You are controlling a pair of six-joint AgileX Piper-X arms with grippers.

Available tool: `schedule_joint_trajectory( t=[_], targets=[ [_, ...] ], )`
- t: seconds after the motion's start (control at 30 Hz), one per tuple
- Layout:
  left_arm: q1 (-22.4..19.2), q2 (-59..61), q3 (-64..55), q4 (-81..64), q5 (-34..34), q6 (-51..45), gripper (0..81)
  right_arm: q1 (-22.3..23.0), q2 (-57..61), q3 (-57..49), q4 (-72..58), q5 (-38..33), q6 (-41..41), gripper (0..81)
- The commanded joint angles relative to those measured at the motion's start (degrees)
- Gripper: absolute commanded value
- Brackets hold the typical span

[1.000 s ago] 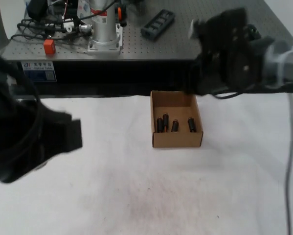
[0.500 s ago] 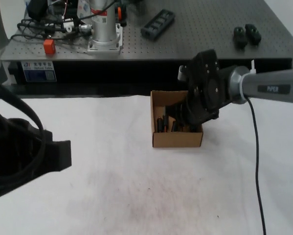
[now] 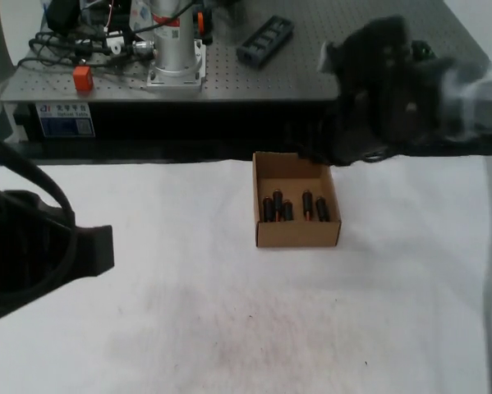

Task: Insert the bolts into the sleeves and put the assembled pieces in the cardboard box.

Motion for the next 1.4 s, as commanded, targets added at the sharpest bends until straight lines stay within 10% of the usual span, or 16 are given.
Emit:
schedule_joint_trajectory(
  t=[0.0, 0.57, 0.8, 1.37],
  targets=[
    [0.1, -1.4, 0.2, 0.1, -1.3, 0.5, 0.6, -0.2, -14.6, 13.4, -3.7, -2.8, -0.3, 18.5],
    [0.1, -31.4, 23.1, -6.7, -1.0, -2.9, 0.6, 2.5, -74.1, 58.0, -4.1, -9.8, -0.3, 14.8],
    [0.1, -32.3, 29.1, -7.8, 9.7, -5.1, 0.6, 2.5, -79.4, 62.2, -3.8, -9.8, -0.2, 14.8],
    [0.1, -32.3, 33.8, -15.3, 11.5, 3.2, 0.6, 2.5, -79.4, 62.7, -3.8, -17.2, -1.1, 14.8]
  ],
)
